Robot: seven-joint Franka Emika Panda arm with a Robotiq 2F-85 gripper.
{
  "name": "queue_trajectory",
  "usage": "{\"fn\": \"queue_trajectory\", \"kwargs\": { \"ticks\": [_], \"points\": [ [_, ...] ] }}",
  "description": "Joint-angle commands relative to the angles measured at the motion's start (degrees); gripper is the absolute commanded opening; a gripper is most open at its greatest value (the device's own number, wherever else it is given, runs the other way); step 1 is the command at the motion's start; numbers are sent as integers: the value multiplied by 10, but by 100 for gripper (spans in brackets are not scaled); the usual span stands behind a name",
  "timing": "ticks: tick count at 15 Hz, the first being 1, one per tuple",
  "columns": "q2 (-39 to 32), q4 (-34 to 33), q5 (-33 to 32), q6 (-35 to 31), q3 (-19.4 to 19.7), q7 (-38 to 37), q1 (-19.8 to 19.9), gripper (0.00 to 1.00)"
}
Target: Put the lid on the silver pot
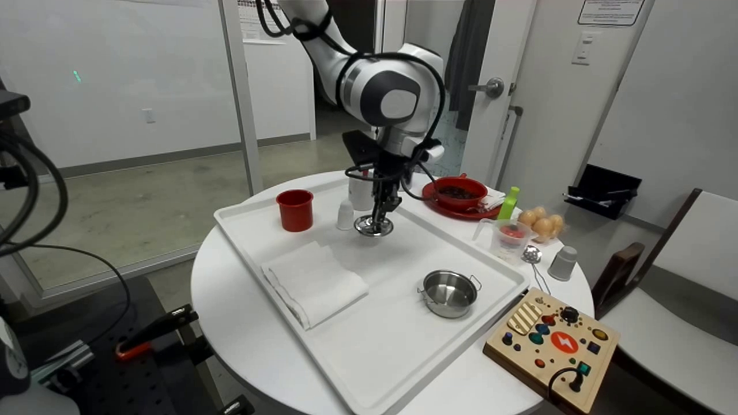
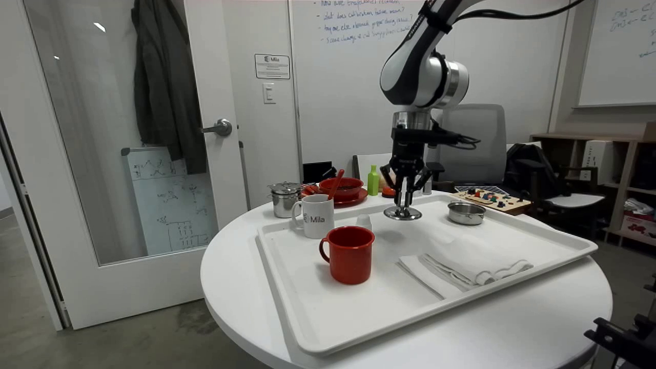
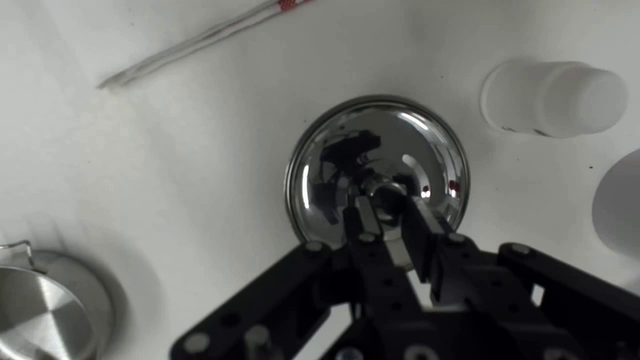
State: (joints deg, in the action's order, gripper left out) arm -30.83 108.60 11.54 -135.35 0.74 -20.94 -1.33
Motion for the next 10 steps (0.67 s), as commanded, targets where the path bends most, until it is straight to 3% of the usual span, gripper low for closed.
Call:
{"fn": "queue_trajectory", "kwargs": {
  "ticks": [1,10],
  "points": [
    [71,38,10,24,4,3,4,12],
    [120,37,73,40,26,5,62,12]
  ]
}}
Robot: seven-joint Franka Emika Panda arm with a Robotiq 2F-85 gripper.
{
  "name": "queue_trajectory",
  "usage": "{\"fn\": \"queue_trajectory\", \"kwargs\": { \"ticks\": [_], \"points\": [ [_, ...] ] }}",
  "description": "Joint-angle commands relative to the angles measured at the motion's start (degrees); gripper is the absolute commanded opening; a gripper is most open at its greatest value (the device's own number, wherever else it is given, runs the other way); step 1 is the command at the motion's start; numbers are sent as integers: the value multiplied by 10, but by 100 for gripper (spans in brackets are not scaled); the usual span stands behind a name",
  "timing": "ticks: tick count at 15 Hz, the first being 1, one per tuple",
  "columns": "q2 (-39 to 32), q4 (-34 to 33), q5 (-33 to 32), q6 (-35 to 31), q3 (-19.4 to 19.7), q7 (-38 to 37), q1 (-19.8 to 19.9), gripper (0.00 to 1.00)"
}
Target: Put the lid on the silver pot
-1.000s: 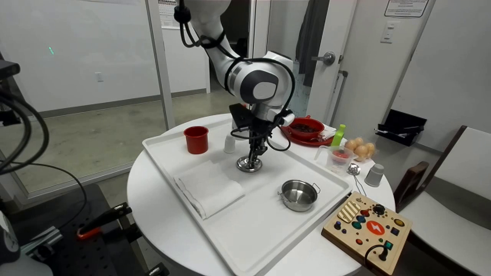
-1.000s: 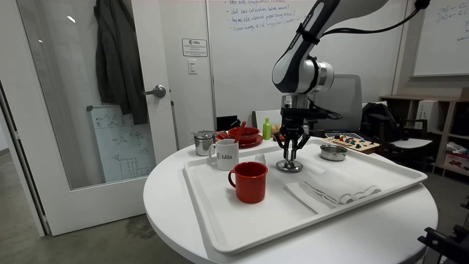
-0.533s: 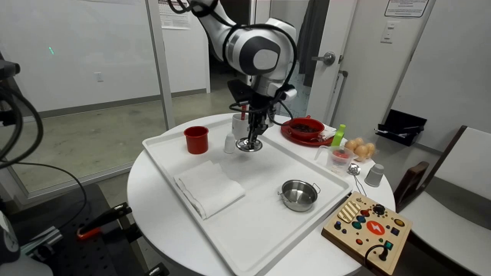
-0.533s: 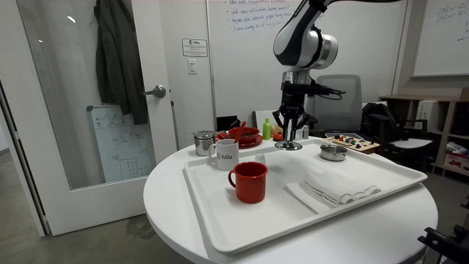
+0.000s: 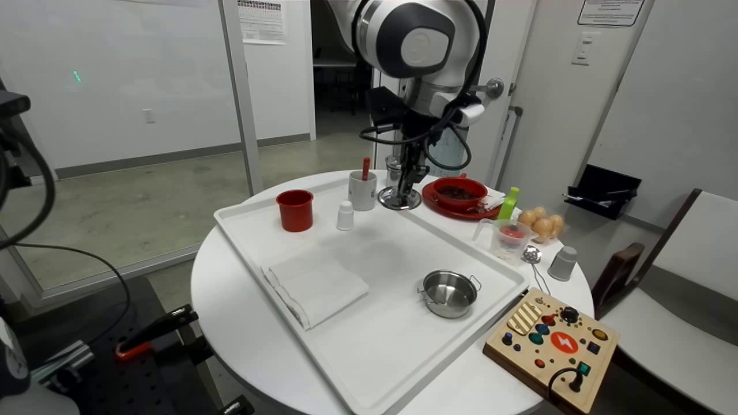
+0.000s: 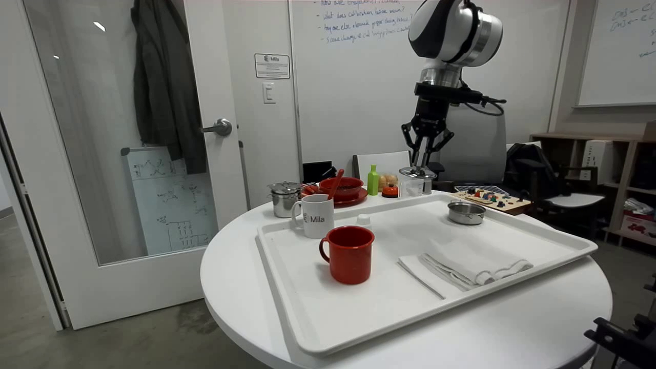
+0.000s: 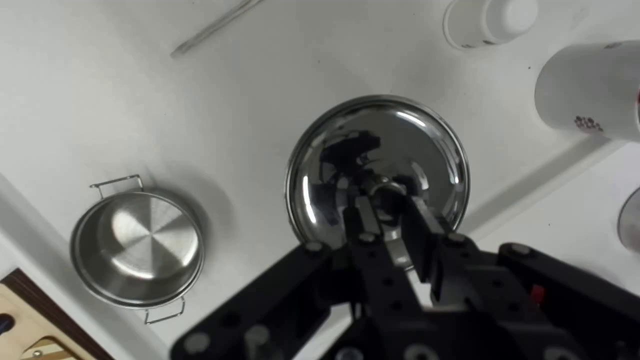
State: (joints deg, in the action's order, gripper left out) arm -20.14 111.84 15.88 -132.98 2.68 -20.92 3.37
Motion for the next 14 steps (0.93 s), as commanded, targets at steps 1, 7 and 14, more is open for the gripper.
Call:
{"fn": "queue_trajectory", "kwargs": {
  "ticks": [1,7,14],
  "points": [
    [11,3,37,18,9,4,21,12],
    [-12,-11,71,32,22,1,48,12],
    [-52,-26,84,34,36,-14,66,11]
  ]
}}
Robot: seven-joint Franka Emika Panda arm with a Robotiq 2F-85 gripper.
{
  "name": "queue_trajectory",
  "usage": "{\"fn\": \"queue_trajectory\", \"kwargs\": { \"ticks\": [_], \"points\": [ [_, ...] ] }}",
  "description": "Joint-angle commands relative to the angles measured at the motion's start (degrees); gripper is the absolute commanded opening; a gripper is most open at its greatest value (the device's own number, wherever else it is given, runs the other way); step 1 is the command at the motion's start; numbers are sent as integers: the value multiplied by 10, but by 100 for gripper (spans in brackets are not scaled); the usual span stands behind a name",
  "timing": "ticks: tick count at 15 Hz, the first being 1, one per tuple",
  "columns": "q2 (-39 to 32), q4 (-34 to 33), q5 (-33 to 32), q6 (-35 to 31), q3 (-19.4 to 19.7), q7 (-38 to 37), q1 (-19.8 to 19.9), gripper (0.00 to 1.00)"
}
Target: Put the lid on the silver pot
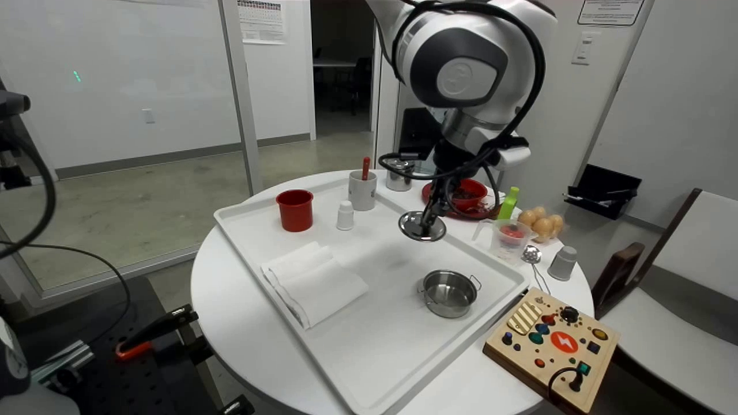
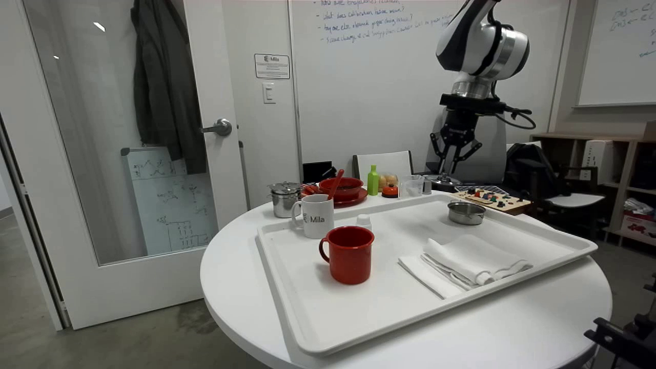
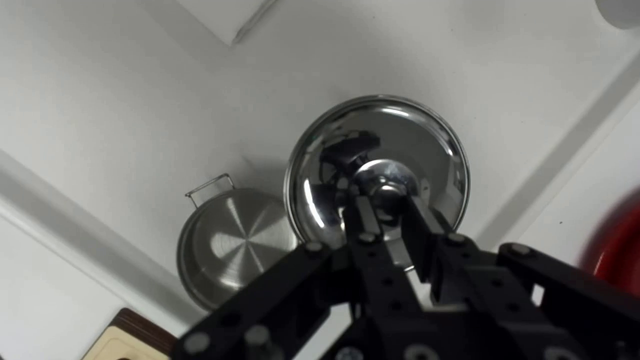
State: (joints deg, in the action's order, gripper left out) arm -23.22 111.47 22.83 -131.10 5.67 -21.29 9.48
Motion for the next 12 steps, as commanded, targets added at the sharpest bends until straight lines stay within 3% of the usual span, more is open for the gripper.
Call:
{"fn": "queue_trajectory", "kwargs": {
  "ticks": [1,12],
  "points": [
    [-27,-25,16,16,8,-11,8,11],
    [-68,-53,30,12,19,-30,28,11]
  ]
}}
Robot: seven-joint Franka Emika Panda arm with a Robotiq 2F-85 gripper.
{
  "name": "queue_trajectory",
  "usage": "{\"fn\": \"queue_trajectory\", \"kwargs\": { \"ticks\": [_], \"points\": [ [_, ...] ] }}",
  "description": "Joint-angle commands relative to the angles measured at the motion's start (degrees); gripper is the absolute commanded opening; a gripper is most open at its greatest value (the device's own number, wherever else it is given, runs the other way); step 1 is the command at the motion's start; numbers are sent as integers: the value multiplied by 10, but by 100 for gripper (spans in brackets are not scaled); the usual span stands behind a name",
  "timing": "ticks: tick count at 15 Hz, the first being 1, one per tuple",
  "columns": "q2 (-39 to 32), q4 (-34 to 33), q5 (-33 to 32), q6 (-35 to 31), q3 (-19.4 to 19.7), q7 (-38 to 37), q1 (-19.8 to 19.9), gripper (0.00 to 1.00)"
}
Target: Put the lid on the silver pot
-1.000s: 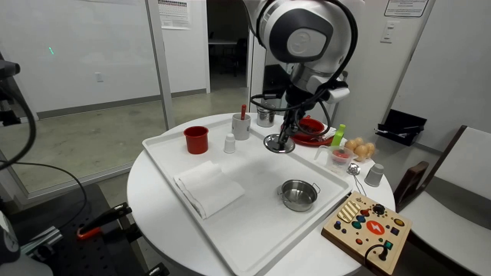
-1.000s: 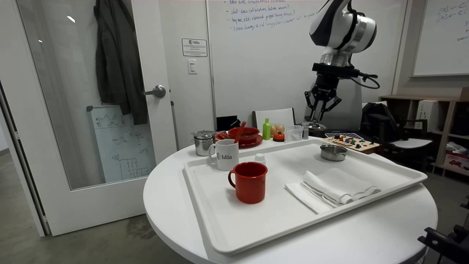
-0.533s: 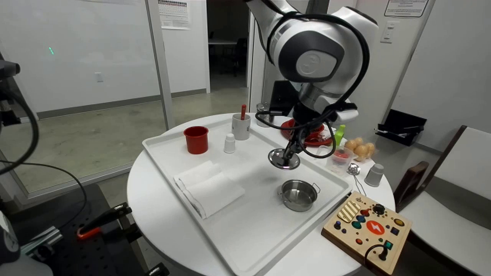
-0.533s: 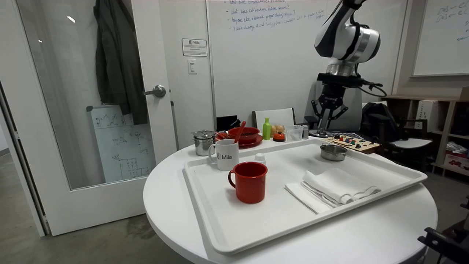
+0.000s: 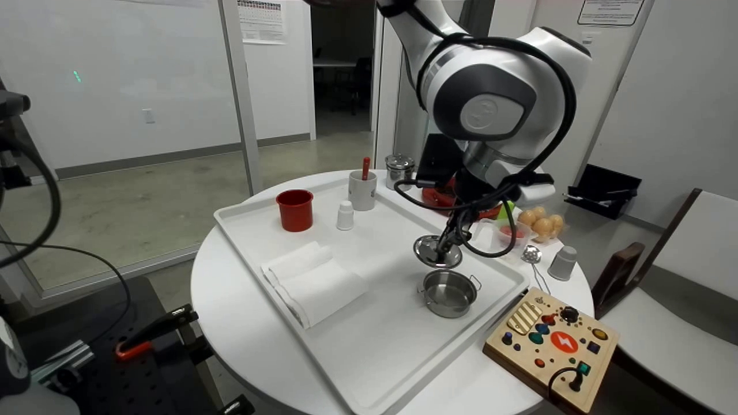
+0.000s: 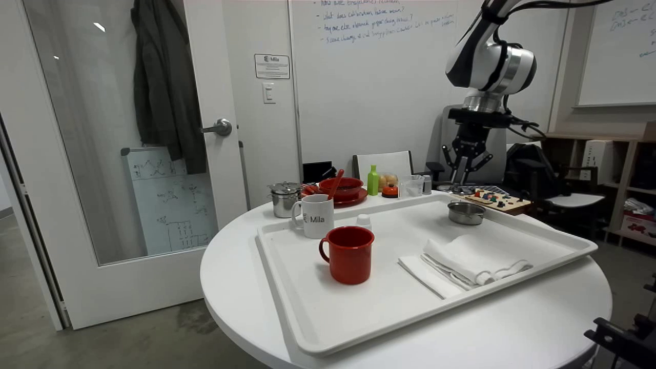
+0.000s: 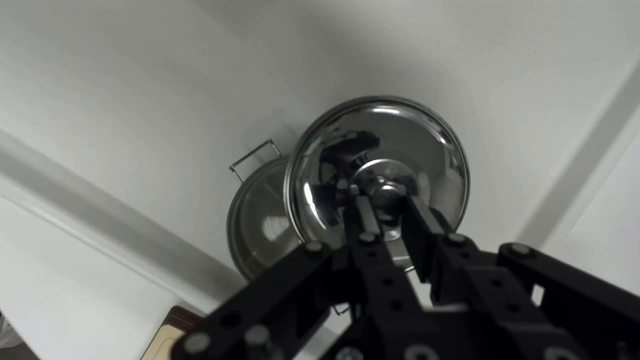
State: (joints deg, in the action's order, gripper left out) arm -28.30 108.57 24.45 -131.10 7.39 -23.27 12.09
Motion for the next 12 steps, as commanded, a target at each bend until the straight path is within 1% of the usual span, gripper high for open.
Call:
{"fn": "queue_trajectory", "kwargs": {
  "ticks": [1,5,12],
  "points": [
    [-22,-27,14,10,2,-12,3,11],
    [-40,-43,12,12,4,-22,5,11],
    [-62,-64,19,20,9,-31,22,11]
  ]
}}
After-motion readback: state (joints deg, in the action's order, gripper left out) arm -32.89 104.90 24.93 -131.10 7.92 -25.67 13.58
